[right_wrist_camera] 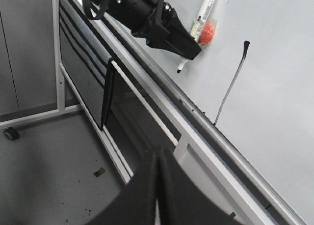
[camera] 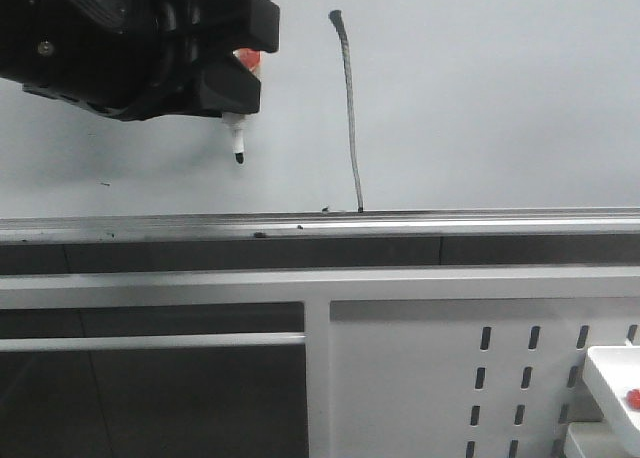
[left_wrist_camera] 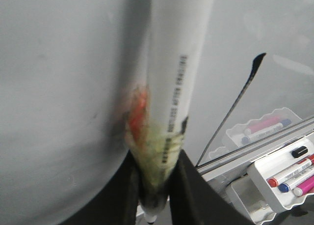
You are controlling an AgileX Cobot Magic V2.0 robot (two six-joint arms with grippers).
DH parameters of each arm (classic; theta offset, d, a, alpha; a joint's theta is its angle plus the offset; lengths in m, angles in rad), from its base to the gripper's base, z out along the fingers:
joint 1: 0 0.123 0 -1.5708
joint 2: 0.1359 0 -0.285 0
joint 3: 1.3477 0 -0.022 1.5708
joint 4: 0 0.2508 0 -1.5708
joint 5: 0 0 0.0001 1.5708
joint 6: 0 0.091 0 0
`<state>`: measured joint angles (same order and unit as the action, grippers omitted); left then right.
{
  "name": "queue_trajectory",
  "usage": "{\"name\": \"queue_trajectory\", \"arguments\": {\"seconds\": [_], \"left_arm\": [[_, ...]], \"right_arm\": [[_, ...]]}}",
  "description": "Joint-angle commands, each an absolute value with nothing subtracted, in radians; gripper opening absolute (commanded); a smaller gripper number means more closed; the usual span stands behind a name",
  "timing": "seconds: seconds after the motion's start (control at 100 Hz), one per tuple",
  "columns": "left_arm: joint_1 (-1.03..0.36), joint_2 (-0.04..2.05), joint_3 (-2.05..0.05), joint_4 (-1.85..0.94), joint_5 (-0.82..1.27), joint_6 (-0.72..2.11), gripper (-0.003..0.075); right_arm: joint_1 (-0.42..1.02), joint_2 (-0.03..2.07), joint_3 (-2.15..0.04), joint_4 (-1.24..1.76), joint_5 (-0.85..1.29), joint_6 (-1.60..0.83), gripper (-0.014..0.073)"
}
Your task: Write number 1 on whiteboard
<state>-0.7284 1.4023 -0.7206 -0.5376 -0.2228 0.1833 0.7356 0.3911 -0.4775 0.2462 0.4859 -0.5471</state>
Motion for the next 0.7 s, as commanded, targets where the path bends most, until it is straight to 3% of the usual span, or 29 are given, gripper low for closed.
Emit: {"name": "queue_trajectory", "arguments": {"seconds": [0.0, 0.69], "left_arm": [[-0.707, 1.380, -0.775, -0.568, -0.378, 0.167, -0.0020], [-0.679, 1.381, -0.782, -0.568, -0.372, 0.167, -0.0019]], "right_arm": [[0.728, 0.395, -0.501, 0.254, 0.417, -0.548, -0.0048], [0.728, 0.395, -0.501, 0.263, 0.417, -0.548, -0.0048]]}}
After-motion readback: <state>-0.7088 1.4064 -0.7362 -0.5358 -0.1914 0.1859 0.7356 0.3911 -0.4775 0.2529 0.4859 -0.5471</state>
